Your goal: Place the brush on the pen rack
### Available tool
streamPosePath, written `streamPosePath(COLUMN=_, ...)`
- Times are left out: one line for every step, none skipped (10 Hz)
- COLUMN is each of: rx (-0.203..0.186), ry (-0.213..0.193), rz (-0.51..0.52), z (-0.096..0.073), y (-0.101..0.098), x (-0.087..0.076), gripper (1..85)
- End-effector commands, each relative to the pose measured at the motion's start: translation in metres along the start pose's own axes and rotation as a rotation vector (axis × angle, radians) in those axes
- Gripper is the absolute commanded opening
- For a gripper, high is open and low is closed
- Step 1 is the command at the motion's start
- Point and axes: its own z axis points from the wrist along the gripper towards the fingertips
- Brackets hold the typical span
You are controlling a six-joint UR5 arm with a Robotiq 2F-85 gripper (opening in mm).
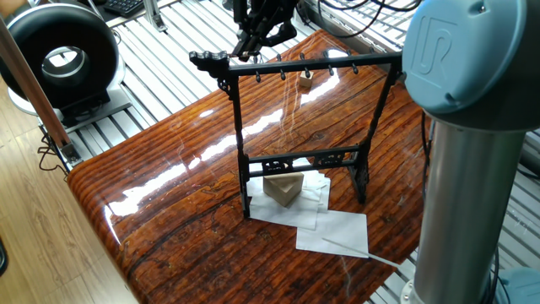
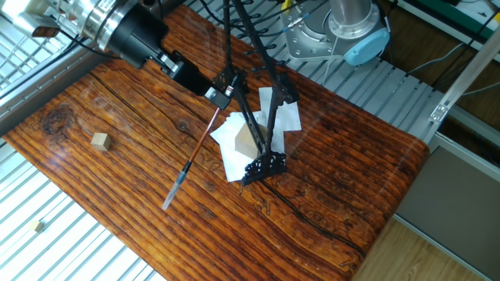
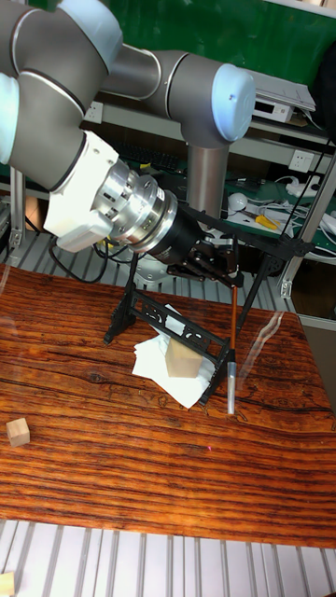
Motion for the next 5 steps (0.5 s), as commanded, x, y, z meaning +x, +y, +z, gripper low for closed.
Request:
streamPosePath(rx=0.002, ry=0.001, rz=0.002, z=-0.0011, y=0.0017, x=0.0012, gripper=1.0)
streamPosePath(rx=0.011, ry=0.001, rz=0.009, z=-0.0018, y=0.0017, x=0.0012, gripper=1.0)
streamPosePath(rx=0.015, ry=0.005, rz=0.012, z=-0.0029, y=0.0024, x=0.0021, gripper=1.0)
streamPosePath(rx=0.019, ry=0.004, rz=0.011, z=-0.0037, y=0.0016, x=0.0024, gripper=1.0)
streamPosePath(rx=0.030, ry=0.001, rz=0.014, z=-0.0040, y=0.0011, x=0.0013, gripper=1.0)
